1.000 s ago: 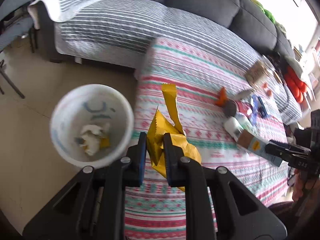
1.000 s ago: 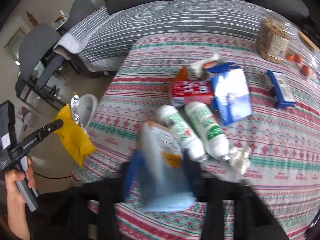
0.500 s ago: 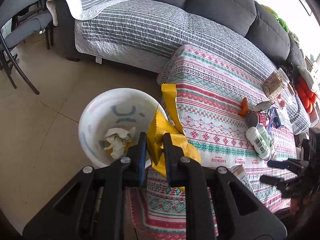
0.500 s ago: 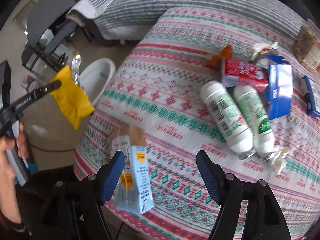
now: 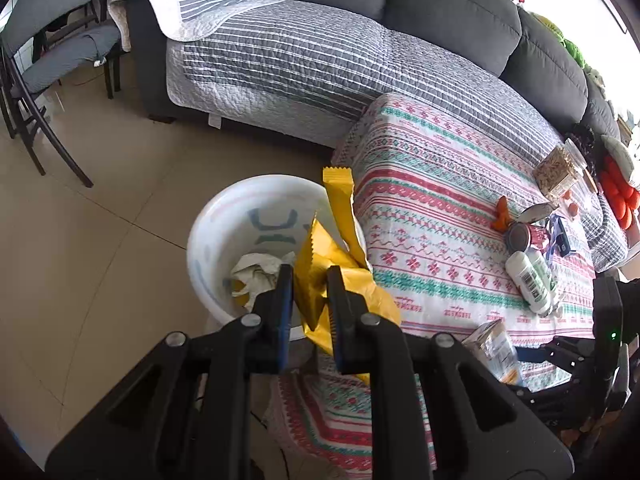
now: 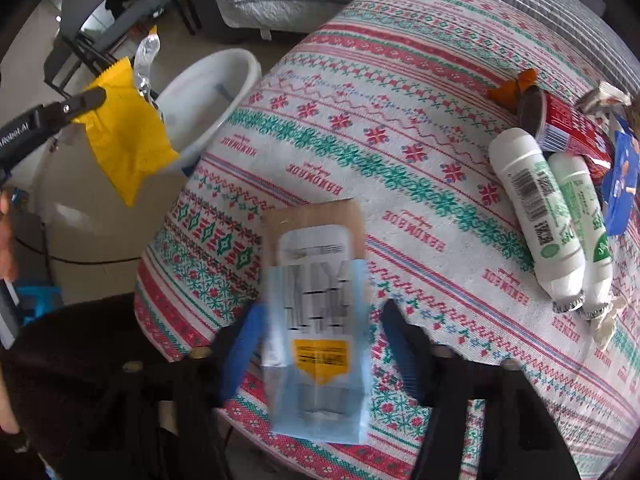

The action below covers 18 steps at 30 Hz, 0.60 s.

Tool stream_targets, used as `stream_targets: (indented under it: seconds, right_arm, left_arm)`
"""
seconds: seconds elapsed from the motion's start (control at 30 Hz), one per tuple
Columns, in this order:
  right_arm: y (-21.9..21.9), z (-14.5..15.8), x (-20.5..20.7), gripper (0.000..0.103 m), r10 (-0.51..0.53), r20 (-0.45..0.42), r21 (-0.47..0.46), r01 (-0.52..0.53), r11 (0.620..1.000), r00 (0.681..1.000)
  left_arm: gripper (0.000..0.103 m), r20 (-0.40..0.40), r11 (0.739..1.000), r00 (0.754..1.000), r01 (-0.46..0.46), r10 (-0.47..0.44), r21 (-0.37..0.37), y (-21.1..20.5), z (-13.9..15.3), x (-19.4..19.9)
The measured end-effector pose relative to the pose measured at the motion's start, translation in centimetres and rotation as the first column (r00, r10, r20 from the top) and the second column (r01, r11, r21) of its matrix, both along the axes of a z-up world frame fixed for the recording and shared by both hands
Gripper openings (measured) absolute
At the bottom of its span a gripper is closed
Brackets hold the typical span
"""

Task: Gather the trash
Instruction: 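Carry the yellow wrapper into the bucket with the left tool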

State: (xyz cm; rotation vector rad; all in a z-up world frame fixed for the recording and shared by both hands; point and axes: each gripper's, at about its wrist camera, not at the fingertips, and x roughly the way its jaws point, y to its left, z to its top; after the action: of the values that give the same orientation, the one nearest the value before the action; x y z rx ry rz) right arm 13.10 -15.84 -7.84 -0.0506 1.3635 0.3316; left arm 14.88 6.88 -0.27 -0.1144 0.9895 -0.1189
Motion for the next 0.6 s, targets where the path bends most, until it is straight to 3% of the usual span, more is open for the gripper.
stream_targets:
  seconds: [0.13, 0.6]
  right_arm:
    - [1.2, 1.0, 0.1, 0.057, 0.014, 0.075, -0.039, -0.011, 0.999, 0.997]
    - [1.2, 5.0, 5.4, 0.057, -0.132, 0.175, 0.099, 0.116, 0.988, 0.976]
  left_arm:
    - [0.018, 0.014, 1.0, 1.0, -0.018, 0.017, 0.019, 1.1, 0.1, -0.2]
    - [0.019, 0.132, 0.989, 0.984, -0.129, 0.118, 0.075, 5.0, -0.2, 2.3]
